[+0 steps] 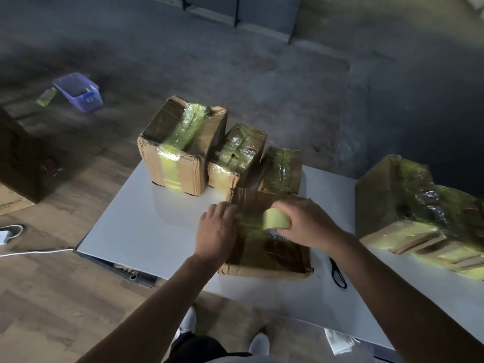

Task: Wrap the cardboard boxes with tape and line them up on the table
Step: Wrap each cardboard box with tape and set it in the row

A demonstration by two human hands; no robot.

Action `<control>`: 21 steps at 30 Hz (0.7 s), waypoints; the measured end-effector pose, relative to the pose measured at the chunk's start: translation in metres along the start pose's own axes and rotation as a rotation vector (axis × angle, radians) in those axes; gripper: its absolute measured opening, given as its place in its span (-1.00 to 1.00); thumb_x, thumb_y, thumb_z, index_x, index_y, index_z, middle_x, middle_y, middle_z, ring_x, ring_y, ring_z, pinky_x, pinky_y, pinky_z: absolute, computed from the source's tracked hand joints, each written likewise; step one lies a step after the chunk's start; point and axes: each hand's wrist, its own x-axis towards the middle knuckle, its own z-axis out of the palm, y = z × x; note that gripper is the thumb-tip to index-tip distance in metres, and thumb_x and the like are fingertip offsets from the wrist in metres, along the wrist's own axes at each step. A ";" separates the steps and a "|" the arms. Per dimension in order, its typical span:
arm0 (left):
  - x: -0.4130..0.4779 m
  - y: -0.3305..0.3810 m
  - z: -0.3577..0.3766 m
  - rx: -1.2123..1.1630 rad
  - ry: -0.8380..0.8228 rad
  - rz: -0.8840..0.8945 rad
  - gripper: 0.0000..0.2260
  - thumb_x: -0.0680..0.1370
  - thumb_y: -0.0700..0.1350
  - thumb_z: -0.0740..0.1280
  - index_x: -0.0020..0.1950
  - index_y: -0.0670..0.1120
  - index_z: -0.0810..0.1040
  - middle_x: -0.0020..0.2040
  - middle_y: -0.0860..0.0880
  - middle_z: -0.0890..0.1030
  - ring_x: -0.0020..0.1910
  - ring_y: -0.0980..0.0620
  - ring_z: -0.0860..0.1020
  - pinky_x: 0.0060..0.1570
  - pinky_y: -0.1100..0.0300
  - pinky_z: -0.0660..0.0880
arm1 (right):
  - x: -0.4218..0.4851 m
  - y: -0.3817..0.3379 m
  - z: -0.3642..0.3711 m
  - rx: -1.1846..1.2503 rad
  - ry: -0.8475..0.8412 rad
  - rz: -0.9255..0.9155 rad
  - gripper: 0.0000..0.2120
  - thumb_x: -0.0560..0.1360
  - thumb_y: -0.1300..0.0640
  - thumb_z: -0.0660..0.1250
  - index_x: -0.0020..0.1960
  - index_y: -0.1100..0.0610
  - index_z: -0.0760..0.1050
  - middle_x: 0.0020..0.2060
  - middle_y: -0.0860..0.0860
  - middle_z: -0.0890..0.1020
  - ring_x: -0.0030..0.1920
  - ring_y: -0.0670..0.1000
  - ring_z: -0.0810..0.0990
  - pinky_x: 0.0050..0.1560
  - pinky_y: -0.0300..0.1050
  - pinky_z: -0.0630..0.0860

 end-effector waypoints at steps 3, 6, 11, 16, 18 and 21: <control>-0.014 -0.002 -0.002 0.123 -0.137 0.296 -0.64 0.58 0.00 0.27 0.33 -0.09 0.53 0.34 -0.08 0.53 0.30 -0.10 0.51 0.18 0.02 0.46 | 0.001 0.003 0.003 0.038 0.000 0.000 -0.48 0.35 -0.08 0.52 0.25 0.02 0.51 0.09 0.00 0.65 0.03 0.02 0.61 -0.05 -0.12 0.49; -0.026 -0.001 0.000 0.239 -0.399 0.222 -0.35 0.60 0.27 -0.16 0.57 -0.07 0.12 0.56 -0.02 0.03 0.57 -0.01 0.02 0.44 -0.02 0.17 | -0.002 0.004 0.009 0.179 -0.015 0.043 -0.44 0.36 -0.03 0.52 0.32 -0.05 0.45 0.19 -0.04 0.59 0.09 -0.02 0.56 0.01 -0.06 0.52; -0.024 0.000 0.002 0.365 -0.558 0.205 -0.15 0.45 0.45 -0.36 0.59 -0.05 -0.15 0.51 0.01 -0.26 0.51 0.03 -0.30 0.49 -0.10 -0.09 | -0.018 0.014 0.014 0.318 -0.044 0.053 -0.44 0.45 0.15 0.45 0.36 -0.15 0.34 0.25 -0.07 0.51 0.13 -0.07 0.50 0.01 -0.17 0.51; -0.023 0.000 0.001 0.445 -0.565 0.206 -0.13 0.43 0.44 -0.41 0.59 -0.06 -0.15 0.52 -0.01 -0.26 0.52 0.01 -0.30 0.48 -0.17 -0.18 | -0.023 0.030 -0.015 0.207 -0.062 0.055 -0.45 0.36 0.07 0.48 0.28 -0.20 0.41 0.18 -0.14 0.58 0.04 -0.11 0.55 -0.10 -0.36 0.38; -0.023 0.002 -0.001 0.474 -0.579 0.204 -0.12 0.42 0.44 -0.42 0.59 -0.07 -0.15 0.56 -0.04 -0.22 0.55 -0.01 -0.25 0.48 -0.21 -0.22 | -0.024 0.032 -0.021 0.096 -0.052 0.029 -0.48 0.36 0.08 0.47 0.28 -0.13 0.45 0.15 -0.11 0.62 0.02 -0.08 0.59 -0.14 -0.42 0.31; -0.018 0.018 0.001 0.499 -0.539 0.222 -0.09 0.44 0.44 -0.38 0.59 -0.14 -0.01 0.59 -0.14 -0.01 0.58 -0.11 -0.08 0.47 -0.26 -0.19 | -0.020 0.025 -0.016 -0.020 -0.016 -0.011 -0.53 0.40 0.13 0.46 0.29 0.00 0.48 0.14 -0.01 0.64 0.02 0.03 0.62 -0.08 -0.24 0.40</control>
